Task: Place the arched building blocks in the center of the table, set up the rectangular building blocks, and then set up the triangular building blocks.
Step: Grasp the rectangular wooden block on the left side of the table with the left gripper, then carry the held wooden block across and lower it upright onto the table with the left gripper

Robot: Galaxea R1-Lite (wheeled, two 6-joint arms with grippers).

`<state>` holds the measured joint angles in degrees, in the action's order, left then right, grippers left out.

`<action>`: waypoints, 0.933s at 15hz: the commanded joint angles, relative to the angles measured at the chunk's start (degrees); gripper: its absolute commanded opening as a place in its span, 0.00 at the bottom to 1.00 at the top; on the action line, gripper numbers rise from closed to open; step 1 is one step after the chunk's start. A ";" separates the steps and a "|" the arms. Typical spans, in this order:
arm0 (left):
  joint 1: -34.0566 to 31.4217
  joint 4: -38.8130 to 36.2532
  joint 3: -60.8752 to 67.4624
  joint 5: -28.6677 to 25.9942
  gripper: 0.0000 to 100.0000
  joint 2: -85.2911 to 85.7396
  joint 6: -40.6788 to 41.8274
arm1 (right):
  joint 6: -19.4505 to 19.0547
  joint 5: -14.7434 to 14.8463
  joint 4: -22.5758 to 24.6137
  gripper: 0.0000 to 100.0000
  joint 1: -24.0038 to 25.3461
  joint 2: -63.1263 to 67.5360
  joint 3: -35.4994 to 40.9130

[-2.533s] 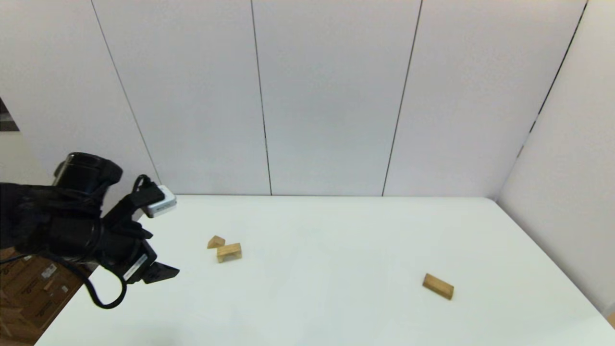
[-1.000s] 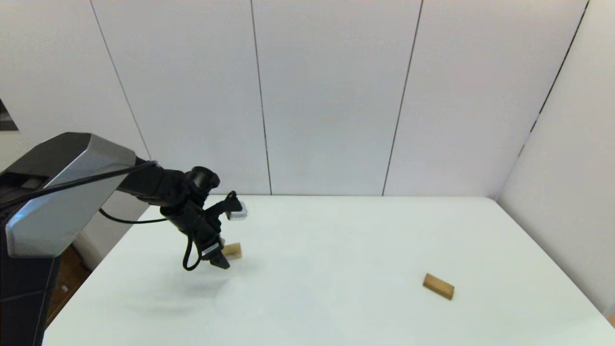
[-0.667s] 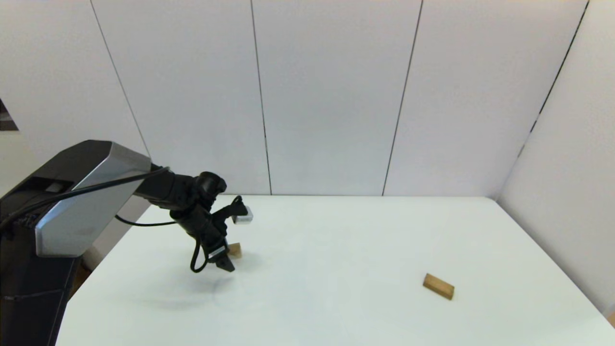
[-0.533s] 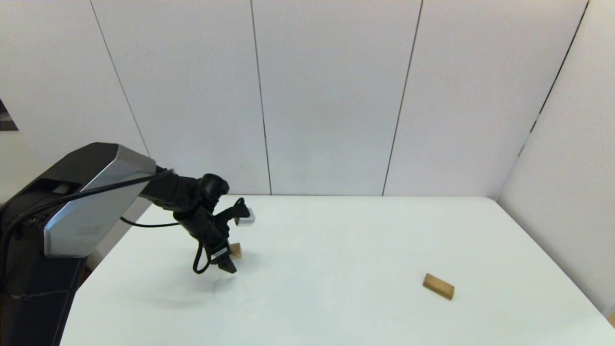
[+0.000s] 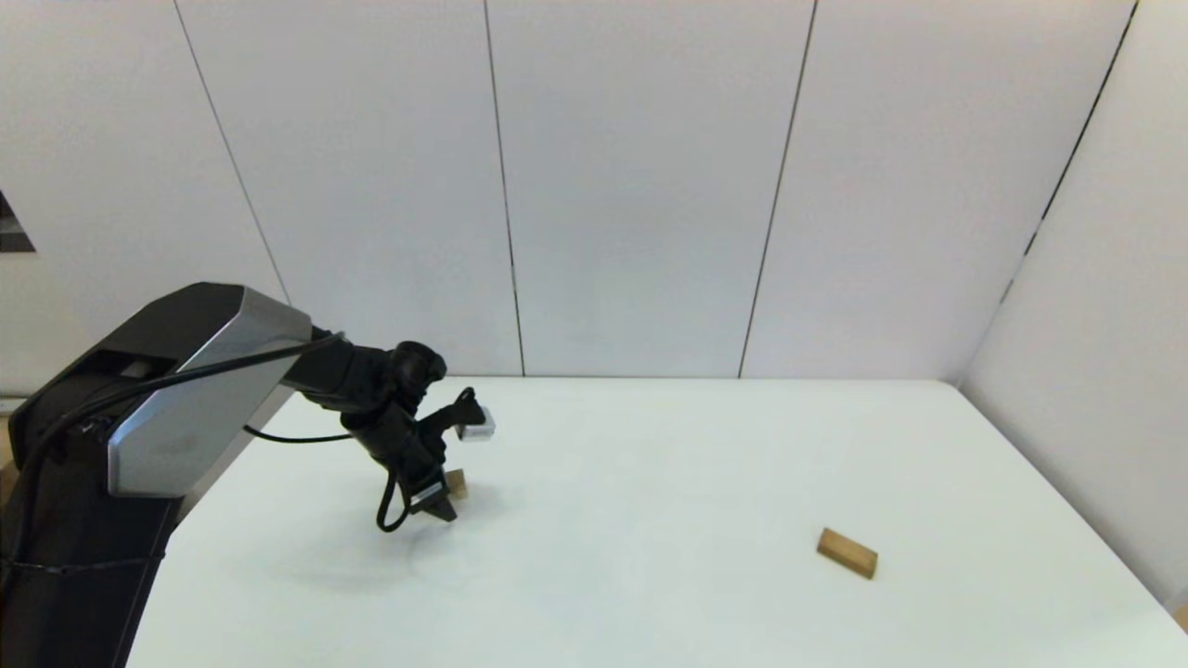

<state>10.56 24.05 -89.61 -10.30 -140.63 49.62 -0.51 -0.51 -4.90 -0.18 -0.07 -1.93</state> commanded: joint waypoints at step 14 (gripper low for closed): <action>16.25 20.33 -15.24 -4.82 0.00 2.99 -0.13 | -0.02 -0.02 -0.02 1.00 0.01 0.07 -0.01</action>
<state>22.37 41.09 -102.12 -12.95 -137.96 49.40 -0.51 -0.51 -4.90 -0.18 -0.07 -1.93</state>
